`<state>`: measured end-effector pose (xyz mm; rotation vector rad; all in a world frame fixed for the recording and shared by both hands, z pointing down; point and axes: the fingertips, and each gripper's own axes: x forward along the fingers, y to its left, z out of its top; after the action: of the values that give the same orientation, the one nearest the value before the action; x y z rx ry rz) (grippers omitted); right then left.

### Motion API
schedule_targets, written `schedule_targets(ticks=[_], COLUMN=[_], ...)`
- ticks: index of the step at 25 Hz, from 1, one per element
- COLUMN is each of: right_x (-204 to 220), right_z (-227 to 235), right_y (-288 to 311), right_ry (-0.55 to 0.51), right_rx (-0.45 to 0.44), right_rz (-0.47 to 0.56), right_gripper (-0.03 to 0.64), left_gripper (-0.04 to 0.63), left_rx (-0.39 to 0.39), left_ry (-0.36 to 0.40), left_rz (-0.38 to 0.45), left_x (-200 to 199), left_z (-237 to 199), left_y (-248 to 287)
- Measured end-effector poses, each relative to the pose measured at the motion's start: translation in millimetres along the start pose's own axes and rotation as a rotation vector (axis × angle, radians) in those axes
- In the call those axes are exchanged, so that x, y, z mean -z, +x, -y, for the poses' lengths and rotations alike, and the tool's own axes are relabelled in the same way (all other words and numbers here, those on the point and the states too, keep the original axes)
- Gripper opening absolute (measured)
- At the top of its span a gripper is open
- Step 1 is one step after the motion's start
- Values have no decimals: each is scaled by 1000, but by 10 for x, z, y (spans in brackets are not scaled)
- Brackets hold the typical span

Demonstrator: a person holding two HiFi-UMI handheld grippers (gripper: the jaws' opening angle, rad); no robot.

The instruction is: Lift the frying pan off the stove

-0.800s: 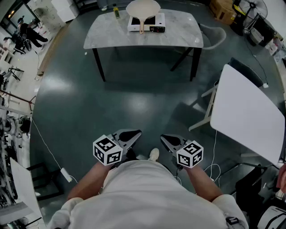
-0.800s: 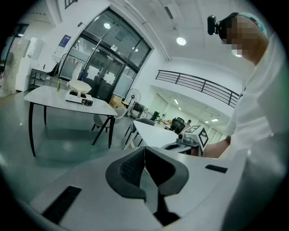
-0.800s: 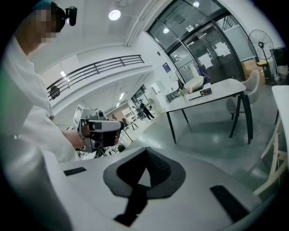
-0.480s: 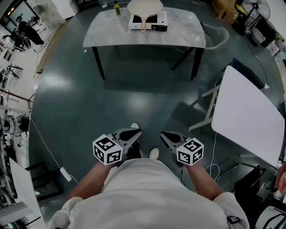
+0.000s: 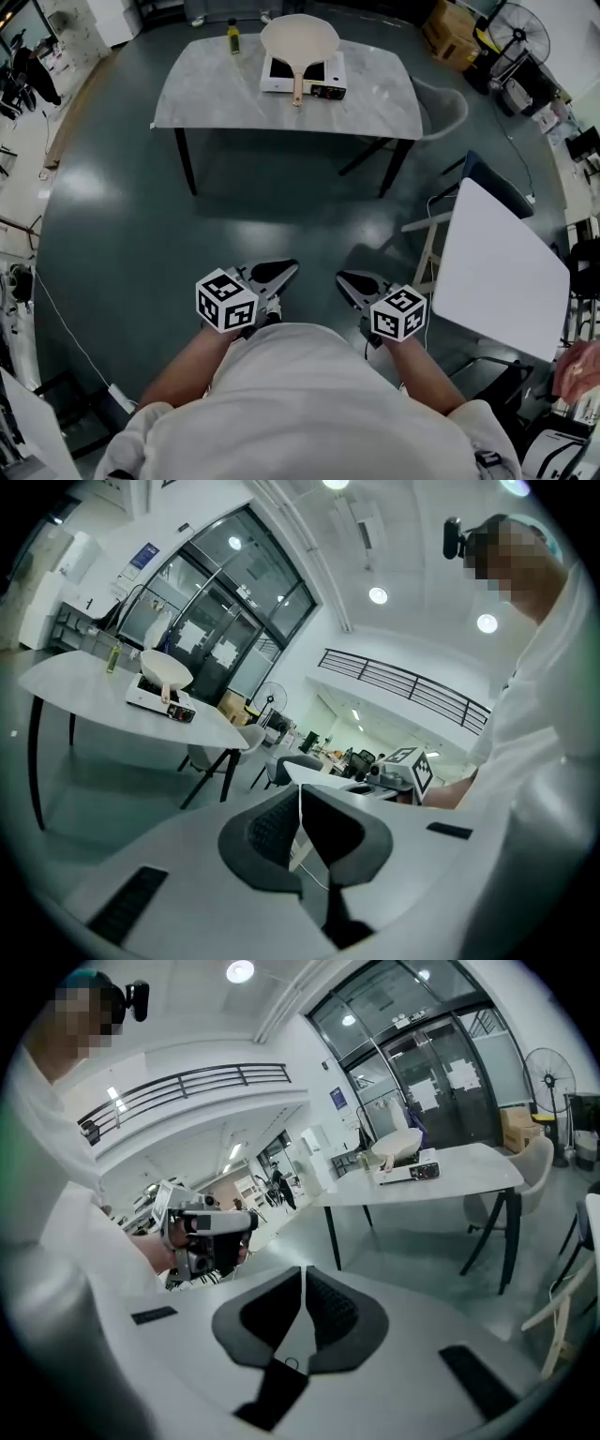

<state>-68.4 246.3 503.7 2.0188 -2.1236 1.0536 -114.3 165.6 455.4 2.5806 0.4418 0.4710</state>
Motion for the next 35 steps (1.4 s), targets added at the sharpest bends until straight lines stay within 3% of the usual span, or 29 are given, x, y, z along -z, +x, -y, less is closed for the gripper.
schedule_targets(ticks=[5, 10, 19, 23, 35], right_x=[-493, -815, -1444, -1835, -3083], right_z=[154, 320, 1187, 1676, 3101], right_y=[552, 967, 1396, 1687, 2688], right_ry=[20, 34, 140, 196, 373], right_rx=[2, -8, 13, -33, -220], right_rz=[3, -15, 0, 10, -30], right_gripper=[47, 63, 78, 102, 191], left_gripper=[21, 21, 71, 98, 184], left_rx=[-11, -47, -89, -125, -195], left_ry=[33, -14, -48, -63, -206], left_rz=[19, 46, 61, 66, 67], left_x=[-347, -517, -898, -1139, -1822], left_z=[-594, -1120, -1767, -2144, -3175], left_y=[-179, -291, -119, 83, 1056])
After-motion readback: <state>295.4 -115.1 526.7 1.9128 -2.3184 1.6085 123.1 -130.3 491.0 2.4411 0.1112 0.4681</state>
